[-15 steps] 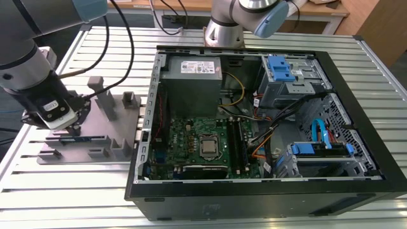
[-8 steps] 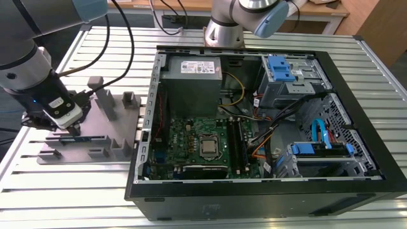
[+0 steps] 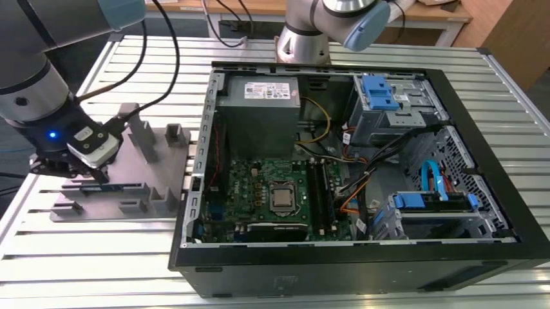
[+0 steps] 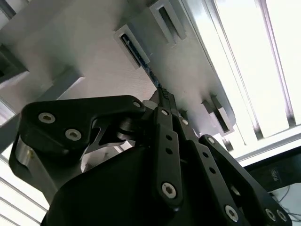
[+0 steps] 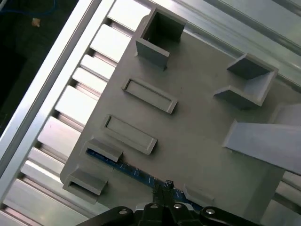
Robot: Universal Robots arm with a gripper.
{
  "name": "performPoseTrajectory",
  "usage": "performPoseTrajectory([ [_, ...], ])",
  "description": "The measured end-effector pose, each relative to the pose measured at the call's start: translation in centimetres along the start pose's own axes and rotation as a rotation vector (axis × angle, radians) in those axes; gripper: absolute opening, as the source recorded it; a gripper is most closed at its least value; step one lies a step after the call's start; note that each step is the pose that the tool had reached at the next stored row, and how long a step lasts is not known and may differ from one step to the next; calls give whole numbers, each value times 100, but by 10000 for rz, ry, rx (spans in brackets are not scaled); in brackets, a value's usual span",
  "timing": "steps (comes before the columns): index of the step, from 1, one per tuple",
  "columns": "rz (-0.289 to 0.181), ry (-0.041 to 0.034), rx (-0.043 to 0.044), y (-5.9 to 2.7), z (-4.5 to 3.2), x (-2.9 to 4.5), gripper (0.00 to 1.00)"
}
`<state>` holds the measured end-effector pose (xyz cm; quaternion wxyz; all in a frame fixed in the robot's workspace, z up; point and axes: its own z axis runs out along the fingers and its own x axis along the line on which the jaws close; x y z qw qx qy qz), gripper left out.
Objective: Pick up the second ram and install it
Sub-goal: 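Pick up the second ram and move it above second insertion slot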
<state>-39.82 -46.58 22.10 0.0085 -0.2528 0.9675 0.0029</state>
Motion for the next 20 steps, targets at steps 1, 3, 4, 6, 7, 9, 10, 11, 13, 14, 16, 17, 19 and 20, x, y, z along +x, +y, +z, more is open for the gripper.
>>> performPoseTrajectory([
  [1,-164,0,-3,0,0,0,11],
  [3,-497,1,-9,0,0,0,11],
  [4,-660,0,-12,0,1,0,11],
  [6,-979,1,-18,0,1,0,11],
  [7,-1137,1,-20,0,1,0,11],
  [9,-1461,2,-27,0,1,0,11],
  [10,-1645,3,-30,0,1,0,11],
  [11,-1816,3,-33,0,1,0,11],
  [13,-2164,3,-39,0,2,0,11],
  [14,-2338,3,-42,0,2,0,11],
  [16,-2691,4,-49,0,2,0,11],
  [17,-2883,4,-52,0,2,0,11],
  [19,-3248,4,-59,0,3,0,11],
  [20,-3427,4,-61,0,3,0,11],
])
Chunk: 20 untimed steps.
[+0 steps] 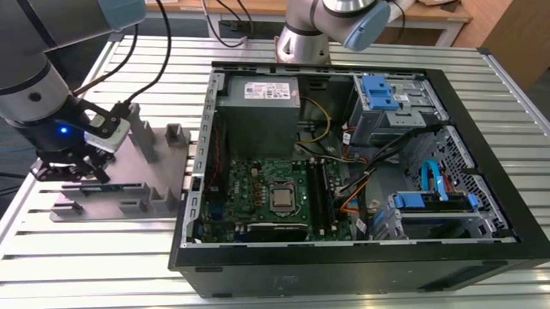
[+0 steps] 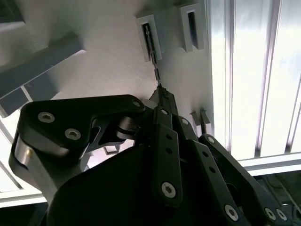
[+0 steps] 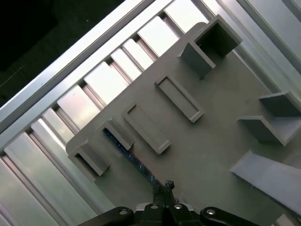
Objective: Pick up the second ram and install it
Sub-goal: 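Pick up the second ram and move it above second insertion slot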
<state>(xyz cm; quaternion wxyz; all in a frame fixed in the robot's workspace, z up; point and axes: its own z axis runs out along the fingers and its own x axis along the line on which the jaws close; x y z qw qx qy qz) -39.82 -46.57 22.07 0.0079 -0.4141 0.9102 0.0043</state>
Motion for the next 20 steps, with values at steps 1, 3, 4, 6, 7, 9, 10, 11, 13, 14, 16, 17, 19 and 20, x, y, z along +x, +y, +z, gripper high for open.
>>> performPoseTrajectory([
  [1,-180,1,-4,0,0,0,11],
  [3,-539,1,-10,0,0,0,11],
  [4,-730,1,-13,0,1,0,11],
  [6,-1079,1,-19,0,1,0,11],
  [7,-1249,1,-23,0,1,0,11],
  [9,-1588,3,-29,0,1,0,11],
  [10,-1755,3,-32,0,1,0,11],
  [11,-1934,3,-35,0,2,0,11],
  [13,-2257,4,-41,0,2,0,11],
  [14,-2416,4,-44,0,2,0,11],
  [16,-2728,4,-49,0,2,0,11],
  [17,-2878,4,-52,0,2,0,11],
  [19,-3159,5,-57,0,2,0,11],
  [20,-3299,4,-59,0,2,0,11],
])
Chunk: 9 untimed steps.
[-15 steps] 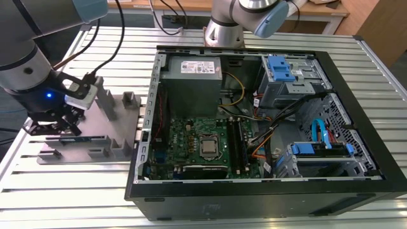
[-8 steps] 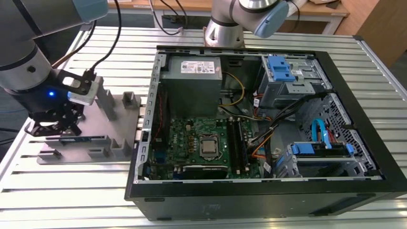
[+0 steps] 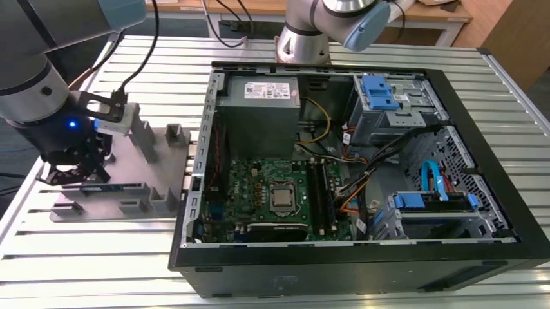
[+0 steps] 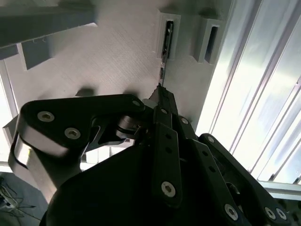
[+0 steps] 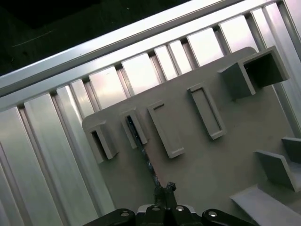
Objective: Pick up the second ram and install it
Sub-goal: 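Pick up the second ram and move it above second insertion slot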
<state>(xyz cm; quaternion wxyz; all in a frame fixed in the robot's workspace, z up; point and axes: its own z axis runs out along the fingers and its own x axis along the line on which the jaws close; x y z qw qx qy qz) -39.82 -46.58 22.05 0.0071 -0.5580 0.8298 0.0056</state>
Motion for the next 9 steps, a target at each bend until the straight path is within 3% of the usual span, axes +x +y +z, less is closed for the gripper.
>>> performPoseTrajectory([
  [9,-1051,2,-19,0,0,0,11],
])
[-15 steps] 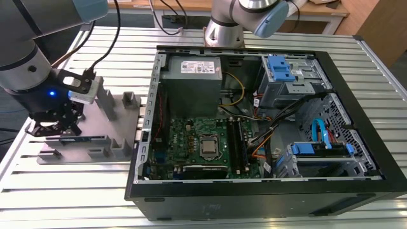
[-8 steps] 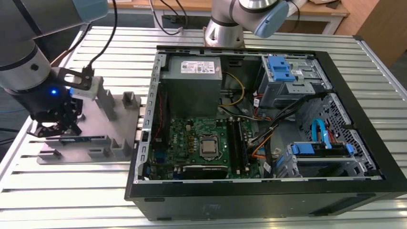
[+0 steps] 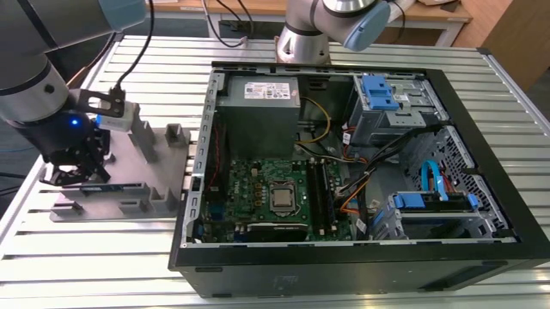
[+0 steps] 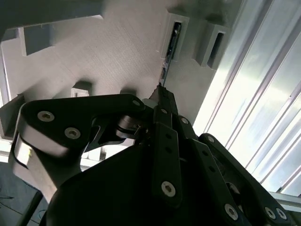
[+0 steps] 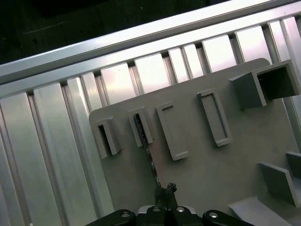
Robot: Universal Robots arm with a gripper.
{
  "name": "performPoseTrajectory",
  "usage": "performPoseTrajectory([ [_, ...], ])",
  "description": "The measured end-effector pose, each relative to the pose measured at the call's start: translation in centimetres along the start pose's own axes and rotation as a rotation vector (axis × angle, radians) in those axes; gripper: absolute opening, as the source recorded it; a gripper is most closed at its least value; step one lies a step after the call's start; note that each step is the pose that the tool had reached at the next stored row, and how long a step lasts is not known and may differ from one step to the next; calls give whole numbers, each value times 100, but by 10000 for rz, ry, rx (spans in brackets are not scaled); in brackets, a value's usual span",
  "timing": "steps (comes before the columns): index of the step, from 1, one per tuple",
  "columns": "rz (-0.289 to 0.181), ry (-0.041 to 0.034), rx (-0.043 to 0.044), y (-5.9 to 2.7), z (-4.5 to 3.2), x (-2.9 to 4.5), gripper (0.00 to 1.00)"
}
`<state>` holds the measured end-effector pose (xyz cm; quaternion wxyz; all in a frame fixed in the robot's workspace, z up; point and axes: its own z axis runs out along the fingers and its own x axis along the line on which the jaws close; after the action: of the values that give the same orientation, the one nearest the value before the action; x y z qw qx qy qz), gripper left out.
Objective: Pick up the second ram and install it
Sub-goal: 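Pick up the second ram and move it above second insertion slot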
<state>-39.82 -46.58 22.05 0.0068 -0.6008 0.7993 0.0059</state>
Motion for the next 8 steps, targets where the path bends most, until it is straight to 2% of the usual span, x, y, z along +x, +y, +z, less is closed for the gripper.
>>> performPoseTrajectory([
  [3,-271,-1,-4,0,1,1,11],
  [8,-379,0,-7,0,1,2,11],
])
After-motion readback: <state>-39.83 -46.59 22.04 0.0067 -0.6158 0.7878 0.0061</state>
